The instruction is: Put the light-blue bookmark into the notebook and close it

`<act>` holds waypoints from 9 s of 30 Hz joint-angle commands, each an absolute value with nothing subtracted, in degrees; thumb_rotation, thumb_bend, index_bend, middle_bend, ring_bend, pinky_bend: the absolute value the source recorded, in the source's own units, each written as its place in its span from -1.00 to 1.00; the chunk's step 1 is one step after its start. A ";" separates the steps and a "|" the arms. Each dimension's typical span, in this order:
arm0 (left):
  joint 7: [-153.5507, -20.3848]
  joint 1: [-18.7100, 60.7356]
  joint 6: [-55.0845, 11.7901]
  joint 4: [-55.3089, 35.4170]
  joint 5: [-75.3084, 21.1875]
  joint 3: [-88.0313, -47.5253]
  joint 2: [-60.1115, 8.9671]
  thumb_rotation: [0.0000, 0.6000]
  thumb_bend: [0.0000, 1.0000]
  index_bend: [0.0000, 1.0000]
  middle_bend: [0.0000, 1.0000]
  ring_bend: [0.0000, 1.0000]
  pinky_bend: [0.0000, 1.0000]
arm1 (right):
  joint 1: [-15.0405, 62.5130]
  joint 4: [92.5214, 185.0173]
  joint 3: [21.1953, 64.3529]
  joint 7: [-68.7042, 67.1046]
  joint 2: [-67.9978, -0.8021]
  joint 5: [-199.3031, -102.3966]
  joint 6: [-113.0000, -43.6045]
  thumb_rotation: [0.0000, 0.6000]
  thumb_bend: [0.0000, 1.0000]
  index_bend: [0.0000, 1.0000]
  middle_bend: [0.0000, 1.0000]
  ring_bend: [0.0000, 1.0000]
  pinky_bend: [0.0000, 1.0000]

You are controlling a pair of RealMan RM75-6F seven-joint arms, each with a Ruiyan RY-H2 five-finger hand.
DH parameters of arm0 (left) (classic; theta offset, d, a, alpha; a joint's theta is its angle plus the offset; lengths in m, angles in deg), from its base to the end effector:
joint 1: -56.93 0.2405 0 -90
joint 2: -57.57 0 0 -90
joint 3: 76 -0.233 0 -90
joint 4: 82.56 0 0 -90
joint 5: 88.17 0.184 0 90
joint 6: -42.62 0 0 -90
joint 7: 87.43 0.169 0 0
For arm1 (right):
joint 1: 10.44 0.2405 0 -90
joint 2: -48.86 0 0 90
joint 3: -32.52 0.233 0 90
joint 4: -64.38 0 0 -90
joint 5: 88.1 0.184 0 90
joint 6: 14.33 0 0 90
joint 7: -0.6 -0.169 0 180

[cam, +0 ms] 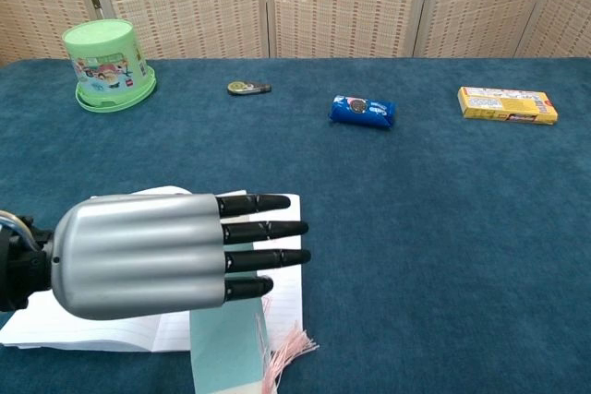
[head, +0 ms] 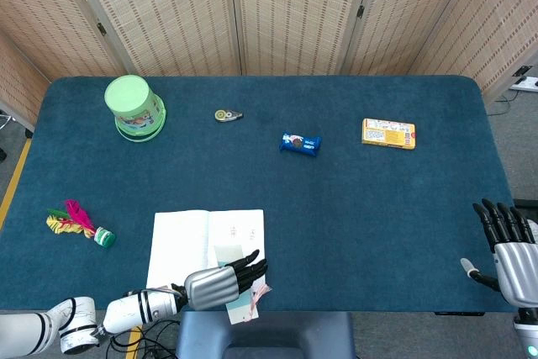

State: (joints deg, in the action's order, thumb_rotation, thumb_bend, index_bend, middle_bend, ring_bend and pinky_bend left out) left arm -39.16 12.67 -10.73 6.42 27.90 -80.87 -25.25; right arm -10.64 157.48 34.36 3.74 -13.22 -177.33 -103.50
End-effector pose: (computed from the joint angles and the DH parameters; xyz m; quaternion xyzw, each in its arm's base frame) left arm -0.0855 0.2189 -0.0301 -0.8886 0.2455 -0.2962 0.2499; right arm -0.2842 -0.1739 0.1862 0.5983 -0.3627 0.3662 0.6134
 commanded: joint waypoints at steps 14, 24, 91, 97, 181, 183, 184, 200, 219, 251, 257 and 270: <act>-46.81 11.53 -15.83 3.41 29.35 -80.72 -24.95 1.00 -0.38 -0.19 -0.75 -0.90 -0.74 | -10.68 157.24 34.39 3.54 -13.30 -177.15 -103.44 1.00 -0.72 -0.92 -0.89 -1.00 -1.00; -53.36 7.93 -13.93 -0.89 29.58 -80.82 -24.40 1.00 -0.38 -0.23 -0.75 -0.90 -0.74 | -10.83 157.05 34.38 3.34 -13.36 -177.07 -103.58 1.00 -0.72 -0.92 -0.89 -1.00 -1.00; -59.42 2.86 -10.73 -7.92 24.97 -83.02 -22.95 1.00 -0.36 -0.81 -0.86 -0.97 -0.74 | -11.64 157.05 34.39 3.18 -13.25 -177.14 -104.51 1.00 -0.72 -0.92 -0.89 -1.00 -1.00; -63.98 4.41 -11.03 -0.84 21.46 -83.45 -20.18 1.00 -0.22 -0.71 -0.86 -0.97 -0.74 | -11.45 156.93 34.35 3.10 -13.36 -177.27 -104.17 1.00 -0.72 -0.92 -0.89 -1.00 -1.00; -51.71 9.61 0.54 18.86 6.96 -83.07 -18.45 1.00 0.46 -0.52 -1.00 -1.00 -0.78 | -11.76 155.87 33.98 2.09 -13.89 -177.23 -104.12 1.00 -0.73 -0.92 -0.89 -1.00 -1.00; -53.01 9.62 -0.01 18.76 6.20 -82.30 -17.98 1.00 0.46 -0.54 -1.00 -1.00 -0.78 | -11.78 155.86 33.97 2.06 -13.86 -177.20 -104.09 1.00 -0.73 -0.92 -0.89 -1.00 -1.00; -53.56 9.61 -0.16 18.51 5.76 -81.92 -17.87 1.00 0.46 -0.55 -1.00 -1.00 -0.78 | -11.77 155.86 33.96 2.04 -13.85 -177.24 -104.08 1.00 -0.73 -0.92 -0.89 -1.00 -1.00; -62.19 9.65 -0.73 7.69 -9.85 -73.43 -20.21 0.88 0.46 -0.59 -1.00 -1.00 -0.78 | -11.69 156.33 33.97 2.57 -13.71 -177.37 -104.00 1.00 -0.73 -0.92 -0.89 -1.00 -1.00; -62.57 7.09 2.98 -0.90 -20.89 -72.45 -25.40 0.70 0.46 -0.59 -1.00 -1.00 -0.78 | -11.70 156.76 34.03 3.07 -13.64 -177.11 -103.80 1.00 -0.73 -0.92 -0.89 -1.00 -1.00; -59.23 4.36 3.13 -1.89 -26.27 -74.80 -28.23 0.66 0.46 -0.56 -1.00 -1.00 -0.78 | -11.53 155.64 34.13 2.02 -14.03 -176.47 -103.15 1.00 -0.73 -0.92 -0.89 -1.00 -1.00; -59.06 4.23 2.71 -1.26 -26.17 -75.24 -28.10 0.66 0.46 -0.56 -1.00 -1.00 -0.78 | -11.62 155.56 34.13 1.94 -14.00 -176.40 -103.24 1.00 -0.73 -0.92 -0.89 -1.00 -1.00; -64.01 6.54 -1.19 0.38 -23.55 -74.86 -24.99 0.89 0.46 -0.68 -1.00 -1.00 -0.78 | -11.70 155.76 34.26 2.02 -13.65 -176.59 -103.66 1.00 -0.73 -0.92 -0.89 -1.00 -1.00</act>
State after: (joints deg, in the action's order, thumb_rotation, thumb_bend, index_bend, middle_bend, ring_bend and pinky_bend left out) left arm -62.85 5.79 -0.27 -0.01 -24.59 -74.88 -25.82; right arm -11.70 155.76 34.25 2.01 -13.65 -176.59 -103.65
